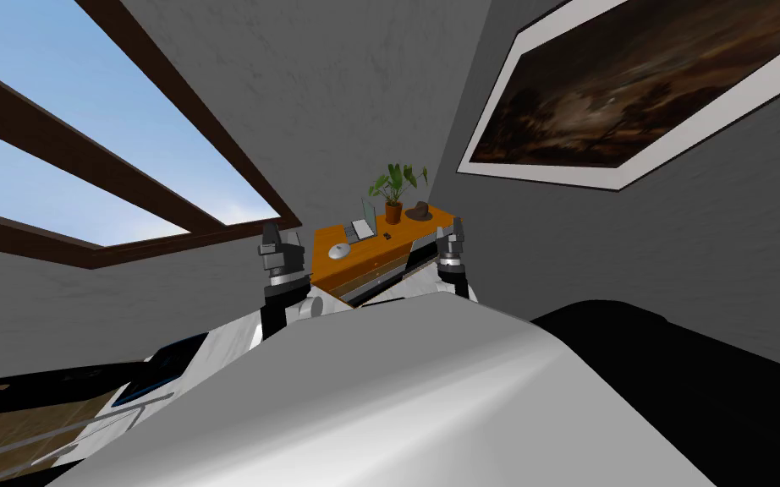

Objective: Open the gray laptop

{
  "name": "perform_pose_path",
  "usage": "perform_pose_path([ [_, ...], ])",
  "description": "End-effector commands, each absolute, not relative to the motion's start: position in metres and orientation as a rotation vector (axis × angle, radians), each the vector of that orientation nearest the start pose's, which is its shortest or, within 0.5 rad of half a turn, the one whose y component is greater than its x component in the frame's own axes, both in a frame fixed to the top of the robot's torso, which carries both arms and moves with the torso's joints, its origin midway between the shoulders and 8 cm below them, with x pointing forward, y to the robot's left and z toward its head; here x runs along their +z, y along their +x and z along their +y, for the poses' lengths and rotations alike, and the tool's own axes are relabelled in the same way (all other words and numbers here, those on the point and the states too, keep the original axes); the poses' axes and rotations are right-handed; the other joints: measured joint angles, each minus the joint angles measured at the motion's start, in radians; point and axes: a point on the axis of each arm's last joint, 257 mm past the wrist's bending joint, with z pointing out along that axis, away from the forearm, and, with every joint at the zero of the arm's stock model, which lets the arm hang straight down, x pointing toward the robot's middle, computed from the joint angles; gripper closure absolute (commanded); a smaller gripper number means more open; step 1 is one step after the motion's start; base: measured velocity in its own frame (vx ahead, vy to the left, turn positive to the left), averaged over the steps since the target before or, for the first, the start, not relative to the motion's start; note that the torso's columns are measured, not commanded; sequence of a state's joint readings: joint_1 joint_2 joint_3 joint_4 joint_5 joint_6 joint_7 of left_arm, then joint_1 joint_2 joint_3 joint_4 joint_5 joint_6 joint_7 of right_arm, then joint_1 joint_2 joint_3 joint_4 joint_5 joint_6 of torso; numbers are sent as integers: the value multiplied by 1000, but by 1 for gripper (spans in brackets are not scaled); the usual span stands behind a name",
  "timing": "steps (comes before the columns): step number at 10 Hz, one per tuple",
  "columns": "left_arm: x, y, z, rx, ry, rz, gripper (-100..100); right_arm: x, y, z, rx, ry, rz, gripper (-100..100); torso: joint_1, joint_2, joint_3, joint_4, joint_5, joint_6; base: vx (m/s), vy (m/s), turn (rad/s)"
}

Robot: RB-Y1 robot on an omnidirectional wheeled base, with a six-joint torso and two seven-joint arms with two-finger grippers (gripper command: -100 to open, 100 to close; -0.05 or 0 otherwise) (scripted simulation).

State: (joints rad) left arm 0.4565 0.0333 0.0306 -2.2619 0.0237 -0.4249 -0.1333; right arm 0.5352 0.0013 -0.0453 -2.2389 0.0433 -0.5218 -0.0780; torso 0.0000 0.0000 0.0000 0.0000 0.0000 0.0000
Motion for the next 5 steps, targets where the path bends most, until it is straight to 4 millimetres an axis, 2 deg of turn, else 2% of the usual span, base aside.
perform_pose_path([
  [1, 17, 361, 288, -1167, -635, 692, 0, -1, 343, -295, 1278, 697, 649, 0, 0, 40, -82, 41, 0, 0, 0, 0, 0],
  [5, 17, 361, 288, -1167, -635, 692, 0, -1, 343, -295, 1278, 697, 649, 0, 0, 322, -644, 322, 0, 0, 0, 0, 0],
])
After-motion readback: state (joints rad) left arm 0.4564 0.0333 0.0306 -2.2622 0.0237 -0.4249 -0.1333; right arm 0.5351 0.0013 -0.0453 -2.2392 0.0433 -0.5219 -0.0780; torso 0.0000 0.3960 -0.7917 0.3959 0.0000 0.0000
